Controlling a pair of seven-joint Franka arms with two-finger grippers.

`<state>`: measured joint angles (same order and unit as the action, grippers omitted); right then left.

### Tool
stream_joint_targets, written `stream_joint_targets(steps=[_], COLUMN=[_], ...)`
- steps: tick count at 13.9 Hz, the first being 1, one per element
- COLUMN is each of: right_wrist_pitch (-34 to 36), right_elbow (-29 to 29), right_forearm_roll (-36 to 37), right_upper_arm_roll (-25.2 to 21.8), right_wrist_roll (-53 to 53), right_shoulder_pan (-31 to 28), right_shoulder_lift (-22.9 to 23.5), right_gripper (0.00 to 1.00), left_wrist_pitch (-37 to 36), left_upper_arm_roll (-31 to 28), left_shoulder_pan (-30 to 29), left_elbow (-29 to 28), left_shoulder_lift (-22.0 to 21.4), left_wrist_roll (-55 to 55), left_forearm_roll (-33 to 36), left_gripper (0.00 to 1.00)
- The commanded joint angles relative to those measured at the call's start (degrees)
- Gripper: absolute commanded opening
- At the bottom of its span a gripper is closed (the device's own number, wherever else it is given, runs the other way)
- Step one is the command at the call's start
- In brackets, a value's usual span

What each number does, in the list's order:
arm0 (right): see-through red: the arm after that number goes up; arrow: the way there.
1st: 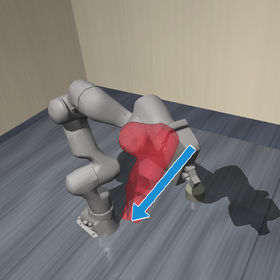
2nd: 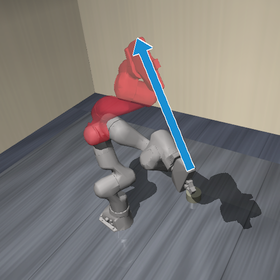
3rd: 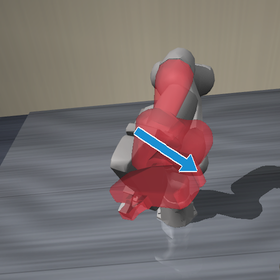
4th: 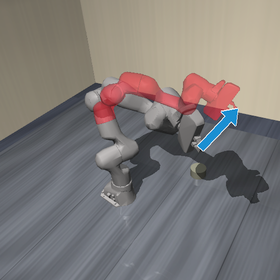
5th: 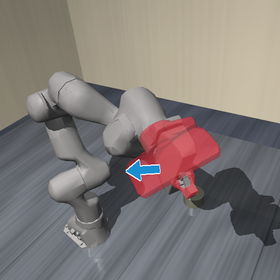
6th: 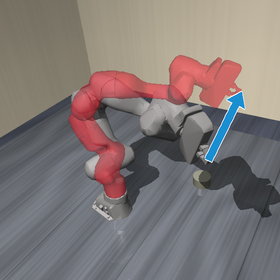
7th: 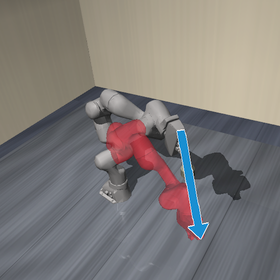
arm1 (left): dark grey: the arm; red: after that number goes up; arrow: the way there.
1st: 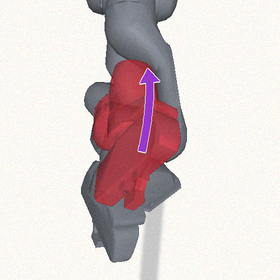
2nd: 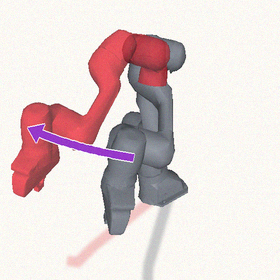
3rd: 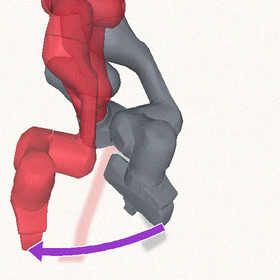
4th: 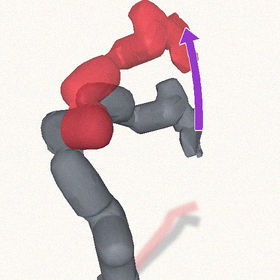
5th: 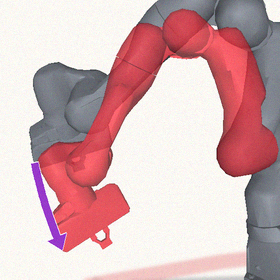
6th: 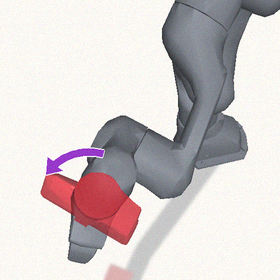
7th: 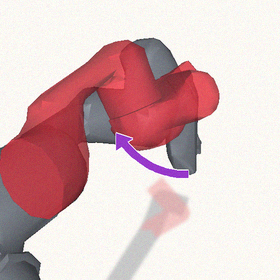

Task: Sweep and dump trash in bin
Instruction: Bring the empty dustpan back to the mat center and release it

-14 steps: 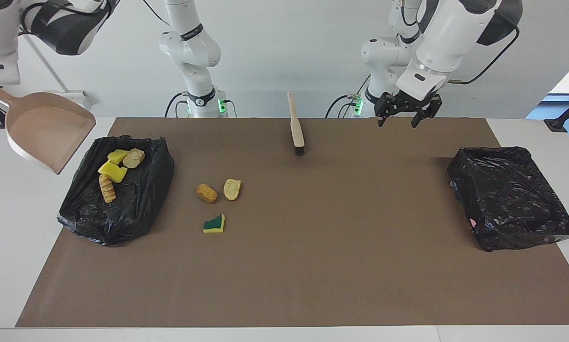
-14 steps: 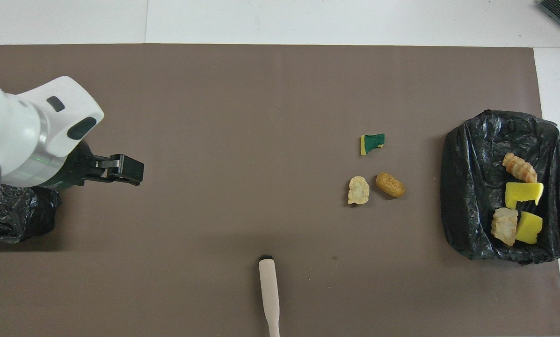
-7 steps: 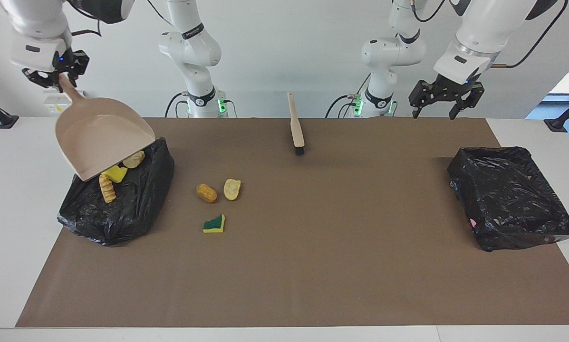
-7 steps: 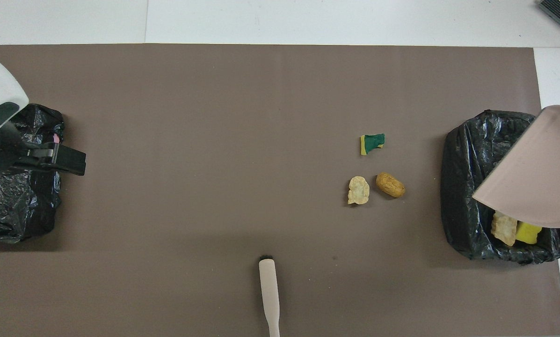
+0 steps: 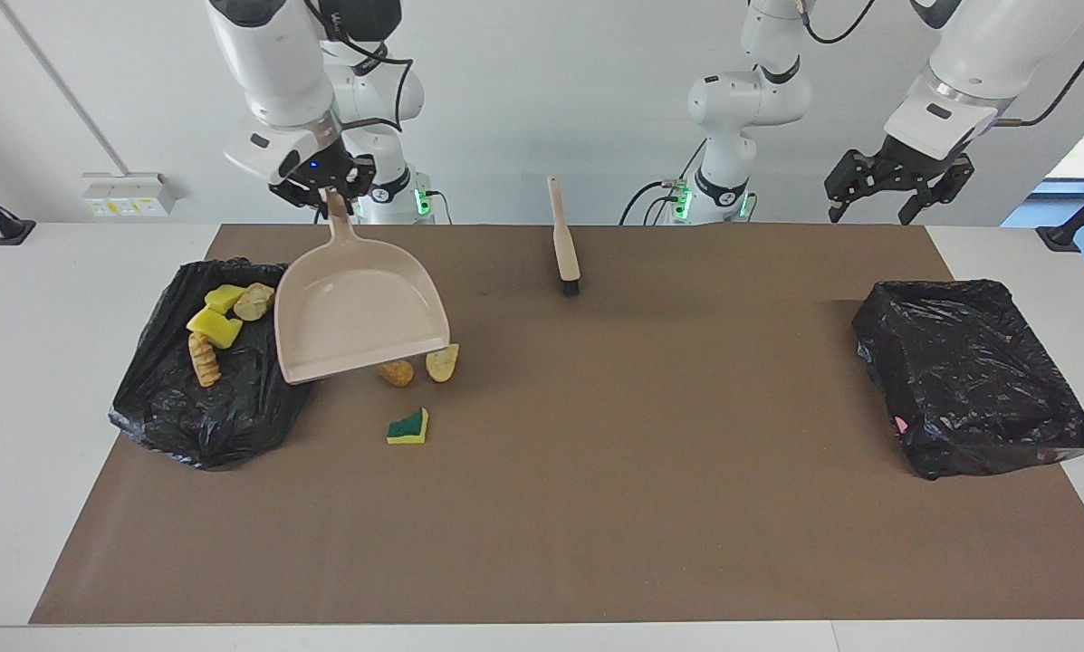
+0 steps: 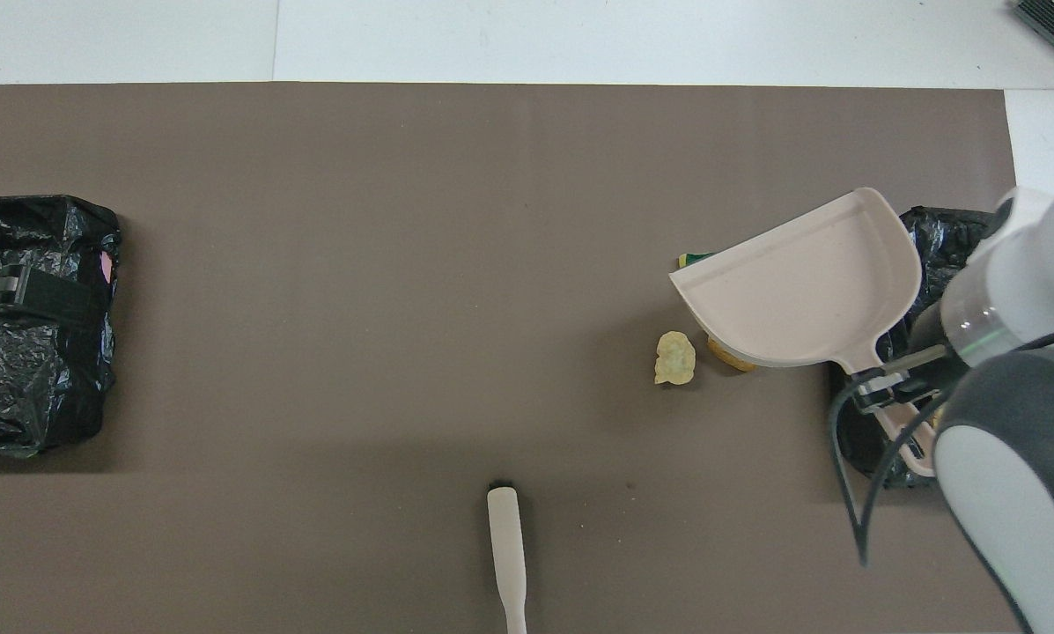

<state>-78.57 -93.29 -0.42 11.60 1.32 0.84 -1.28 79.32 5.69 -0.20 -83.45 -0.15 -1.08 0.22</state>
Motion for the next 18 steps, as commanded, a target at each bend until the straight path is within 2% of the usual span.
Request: stream_joint_targets(steps=[1, 2, 4, 6, 9, 12, 18], right_wrist_pitch=[-7.18, -10.26, -16.5, -23.01, -27.68, -33.13, -38.32], right_elbow=[0.39, 0.57, 0.65, 1.26, 5.83, 6.1, 5.4], right_forearm_roll=[-4.94, -4.42, -4.15, -4.32, -4.33, -4.24, -5.11], right_upper_arm_roll=[-0.44, -0.44, -0.62, -0.44, -0.44, -0.44, -0.44], right_wrist_roll=[-12.69, -16.22, -22.99, -29.68, -34.96, -36.74, -36.12], right_shoulder_pan=[5.46, 8.8, 14.96, 17.17, 21.74, 24.29, 24.66], right_shoulder_lift=[4.68, 6.7, 11.54, 16.1, 22.7, 26.14, 27.81], right_gripper=[0.0, 0.0, 0.0, 0.0, 0.0, 0.0, 0.0], left_wrist_pitch=[-1.97, -1.89, -1.88, -1.53, -1.53, -1.36, -1.62], left_upper_arm_roll=[-2.78, -4.97, -5.43, -5.26, -5.34, -5.34, -5.34], left_shoulder_pan=[2.65, 4.23, 4.16, 4.16, 4.07, 4.07, 3.98], left_elbow=[1.89, 1.8, 1.72, 0.84, 0.48, 0.48, 0.48], left_shoulder_lift=[0.5, 0.32, 0.06, -1.08, -1.26, -1.26, -1.26], left_wrist_roll=[-2.78, -3.05, -3.05, -2.88, -2.35, -2.26, -2.44], left_forearm_roll=[1.28, 1.28, 0.84, 0.49, 0.49, 0.49, 0.4], left_gripper=[1.0, 1.0, 1.0, 1.0, 1.0, 1.0, 1.0])
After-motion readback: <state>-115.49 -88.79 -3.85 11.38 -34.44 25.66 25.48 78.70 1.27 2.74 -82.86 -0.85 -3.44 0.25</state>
